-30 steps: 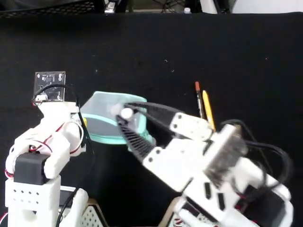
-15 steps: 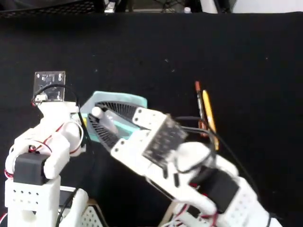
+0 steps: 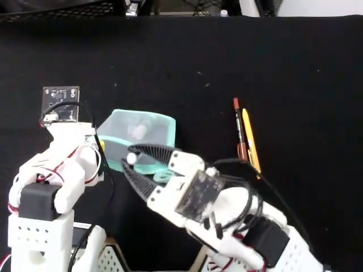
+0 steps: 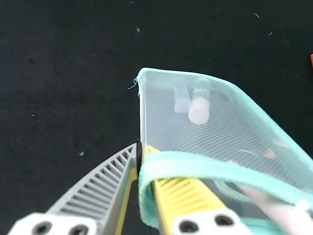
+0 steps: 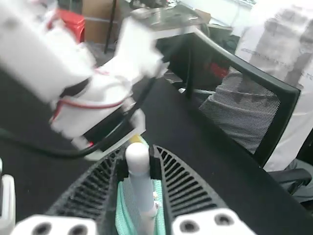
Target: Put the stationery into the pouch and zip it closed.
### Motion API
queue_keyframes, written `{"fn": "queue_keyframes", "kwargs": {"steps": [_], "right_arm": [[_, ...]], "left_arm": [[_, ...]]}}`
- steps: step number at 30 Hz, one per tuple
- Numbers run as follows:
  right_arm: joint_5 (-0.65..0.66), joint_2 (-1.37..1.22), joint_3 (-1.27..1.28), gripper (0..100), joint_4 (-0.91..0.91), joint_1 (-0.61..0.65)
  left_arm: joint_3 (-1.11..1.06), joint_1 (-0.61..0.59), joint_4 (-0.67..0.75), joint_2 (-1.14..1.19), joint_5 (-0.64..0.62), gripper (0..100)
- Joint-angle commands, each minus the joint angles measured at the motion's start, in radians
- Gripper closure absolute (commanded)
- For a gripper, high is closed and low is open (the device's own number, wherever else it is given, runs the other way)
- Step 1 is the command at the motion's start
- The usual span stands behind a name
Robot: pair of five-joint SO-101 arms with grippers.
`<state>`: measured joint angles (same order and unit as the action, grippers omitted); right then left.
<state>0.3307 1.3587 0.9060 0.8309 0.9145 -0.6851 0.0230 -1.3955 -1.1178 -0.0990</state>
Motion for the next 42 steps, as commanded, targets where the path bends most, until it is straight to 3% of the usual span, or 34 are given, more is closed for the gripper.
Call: {"fn": "queue_keyframes", "kwargs": {"steps": [1,8,24,32,42], "right_arm": [[0.044,0.012,0.134,98.6,-0.017,-0.003],[0.048,0.013,0.252,98.6,-0.092,-0.074],[0.048,0.010,0.193,98.4,-0.092,-0.071],[0.012,0.005,0.185,84.6,-0.097,-0.074],[-0.034,-0.159,-0.143,84.2,0.058,-0.080]], "left_arm": [[0.005,-0.002,0.029,-0.005,-0.005,97],[0.005,-0.002,0.029,-0.003,-0.005,97],[0.005,-0.002,0.029,-0.003,-0.003,97],[0.005,-0.002,0.029,-0.003,-0.002,97],[0.005,-0.002,0.029,-0.003,0.000,97]]}}
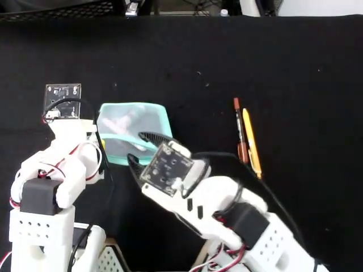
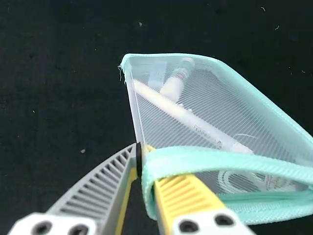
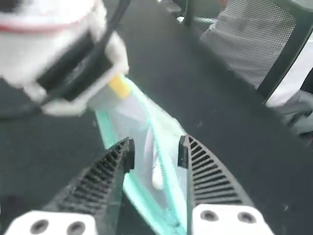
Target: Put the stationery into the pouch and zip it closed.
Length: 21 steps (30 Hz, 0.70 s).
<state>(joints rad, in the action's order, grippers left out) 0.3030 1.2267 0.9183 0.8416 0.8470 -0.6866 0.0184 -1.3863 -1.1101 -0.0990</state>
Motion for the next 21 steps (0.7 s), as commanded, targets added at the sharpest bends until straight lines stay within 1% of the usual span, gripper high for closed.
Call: {"fn": "queue_keyframes", "kwargs": {"steps": [1,3,4,8,11,13,15,18,21], "right_arm": [[-0.005,-0.027,-0.191,84.2,0.071,-0.023],[-0.003,-0.025,-0.246,84.5,0.101,-0.078],[-0.003,-0.025,-0.269,84.6,0.112,-0.127],[-0.011,-0.033,-0.306,84.9,0.172,-0.391],[-0.078,-0.061,-0.268,90.9,0.239,-0.588],[-0.103,-0.117,-0.220,93.6,0.259,-0.723],[-0.104,-0.216,-0.179,93.3,0.245,-0.832],[-0.101,-0.437,-0.170,90.1,0.187,-0.913],[-0.098,-0.691,-0.263,87.0,0.124,-0.922]], "left_arm": [[0.007,0.002,0.020,-0.011,0.000,97],[0.007,0.002,0.020,-0.011,0.000,97],[0.007,0.002,0.020,-0.011,0.000,97],[0.016,0.002,0.012,-0.012,-0.002,97],[0.016,-0.001,0.012,-0.012,0.000,97],[0.016,-0.002,0.012,-0.012,0.000,97],[0.016,0.001,0.011,-0.012,-0.003,97],[0.016,0.002,0.011,-0.012,-0.003,97],[0.013,-0.005,0.011,-0.012,-0.002,97]]}}
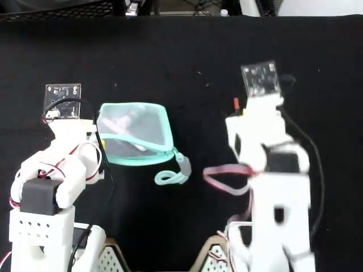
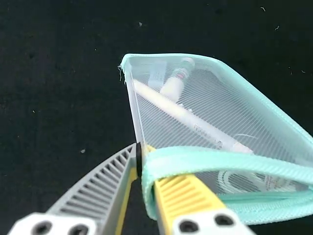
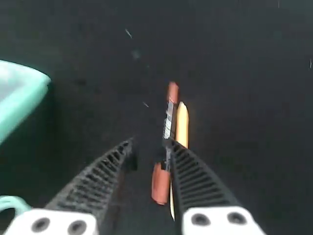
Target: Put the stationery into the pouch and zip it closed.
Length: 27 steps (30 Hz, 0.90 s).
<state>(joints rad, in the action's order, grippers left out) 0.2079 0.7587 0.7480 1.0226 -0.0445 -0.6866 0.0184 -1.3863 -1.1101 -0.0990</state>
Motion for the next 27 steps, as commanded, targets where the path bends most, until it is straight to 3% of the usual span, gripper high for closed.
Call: {"fn": "queue_keyframes", "kwargs": {"steps": [1,6,13,27], "right_arm": [[0.011,-0.309,-0.148,86.3,-0.066,-0.031],[0.064,-0.719,-0.481,85.4,-0.021,-0.029],[0.066,-1.201,-0.992,85.3,0.201,-0.032],[0.066,-1.733,-1.733,85.3,0.459,-0.049]], "left_arm": [[0.010,-0.005,0.011,-0.012,-0.002,97],[0.007,-0.005,0.011,-0.012,0.000,97],[0.007,-0.005,0.011,-0.012,0.000,97],[0.007,-0.005,0.011,-0.012,0.000,97]]}}
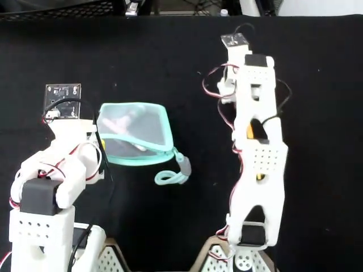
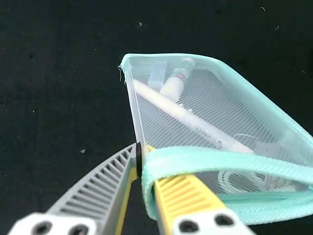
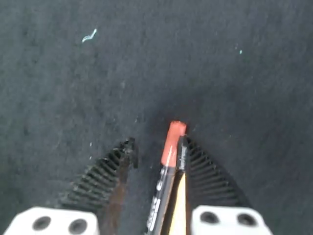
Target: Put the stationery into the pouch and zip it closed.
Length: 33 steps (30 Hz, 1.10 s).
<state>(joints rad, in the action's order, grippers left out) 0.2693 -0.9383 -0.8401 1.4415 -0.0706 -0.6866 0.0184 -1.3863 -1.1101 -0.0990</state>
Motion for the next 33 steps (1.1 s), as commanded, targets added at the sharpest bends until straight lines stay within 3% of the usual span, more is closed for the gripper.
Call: {"fn": "queue_keyframes", "kwargs": {"steps": [1,5,8,14,18,25,33], "right_arm": [[0.005,-0.064,-0.179,85.3,0.052,-0.026],[0.075,-0.170,-0.289,86.3,0.126,-0.025],[0.094,-0.223,-0.384,98.5,0.187,-0.025],[0.091,-0.263,-0.636,98.6,0.328,-0.025],[0.008,-0.223,-0.694,98.6,0.328,-0.028],[0.003,0.008,-0.475,98.6,0.328,-0.020],[0.011,0.561,0.016,98.6,0.327,0.014]], "left_arm": [[0.007,-0.005,0.011,-0.012,0.000,97],[0.007,-0.005,0.011,-0.012,0.002,97],[0.007,-0.005,0.011,-0.012,0.002,97],[0.007,-0.005,0.011,-0.012,0.002,97],[0.005,-0.005,0.014,-0.012,0.002,97],[0.005,-0.002,0.014,-0.012,0.002,97],[0.005,-0.004,0.015,-0.012,0.002,97]]}}
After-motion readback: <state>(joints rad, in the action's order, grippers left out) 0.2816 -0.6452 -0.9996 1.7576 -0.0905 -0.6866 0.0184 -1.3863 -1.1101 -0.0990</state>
